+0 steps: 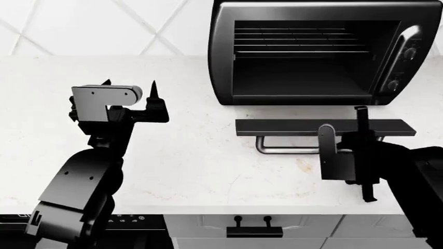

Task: Open the toaster oven door.

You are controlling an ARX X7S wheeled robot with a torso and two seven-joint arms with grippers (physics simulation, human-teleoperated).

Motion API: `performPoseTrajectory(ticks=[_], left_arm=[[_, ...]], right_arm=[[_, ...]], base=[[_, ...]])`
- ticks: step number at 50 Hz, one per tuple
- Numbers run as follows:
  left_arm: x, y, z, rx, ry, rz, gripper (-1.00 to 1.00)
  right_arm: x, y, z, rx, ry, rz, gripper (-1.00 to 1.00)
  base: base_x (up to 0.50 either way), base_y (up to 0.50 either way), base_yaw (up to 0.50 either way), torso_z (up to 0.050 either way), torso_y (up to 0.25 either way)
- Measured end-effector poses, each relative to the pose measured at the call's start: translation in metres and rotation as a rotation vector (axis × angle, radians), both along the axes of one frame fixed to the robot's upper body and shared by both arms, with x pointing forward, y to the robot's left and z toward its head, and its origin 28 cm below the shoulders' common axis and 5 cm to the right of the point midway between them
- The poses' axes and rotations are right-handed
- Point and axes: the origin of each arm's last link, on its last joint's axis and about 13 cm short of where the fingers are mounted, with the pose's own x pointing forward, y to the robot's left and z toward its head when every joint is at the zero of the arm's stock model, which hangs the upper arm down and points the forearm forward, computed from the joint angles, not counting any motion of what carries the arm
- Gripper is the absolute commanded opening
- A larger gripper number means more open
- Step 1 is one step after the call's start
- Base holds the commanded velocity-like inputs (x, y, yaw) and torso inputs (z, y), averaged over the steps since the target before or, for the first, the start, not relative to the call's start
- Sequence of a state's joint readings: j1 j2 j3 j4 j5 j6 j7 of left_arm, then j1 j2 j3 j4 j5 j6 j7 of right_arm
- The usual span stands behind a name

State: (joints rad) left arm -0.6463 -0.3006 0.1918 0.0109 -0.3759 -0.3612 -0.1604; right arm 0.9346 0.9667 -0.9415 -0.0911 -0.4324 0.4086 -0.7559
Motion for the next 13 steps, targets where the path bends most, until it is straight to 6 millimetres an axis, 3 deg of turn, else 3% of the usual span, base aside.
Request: performPoseTrajectory(ticks=[13], left_arm=[[-0.0005,0.0012,-0.0006,-0.002,0.001,0.005,1.0]], right_arm=[[0.0093,-0.0038,0.0018,0.027,0.067,0.0,-1.0]], base=[[0.01,0.0,0.01,0.0,0.0]])
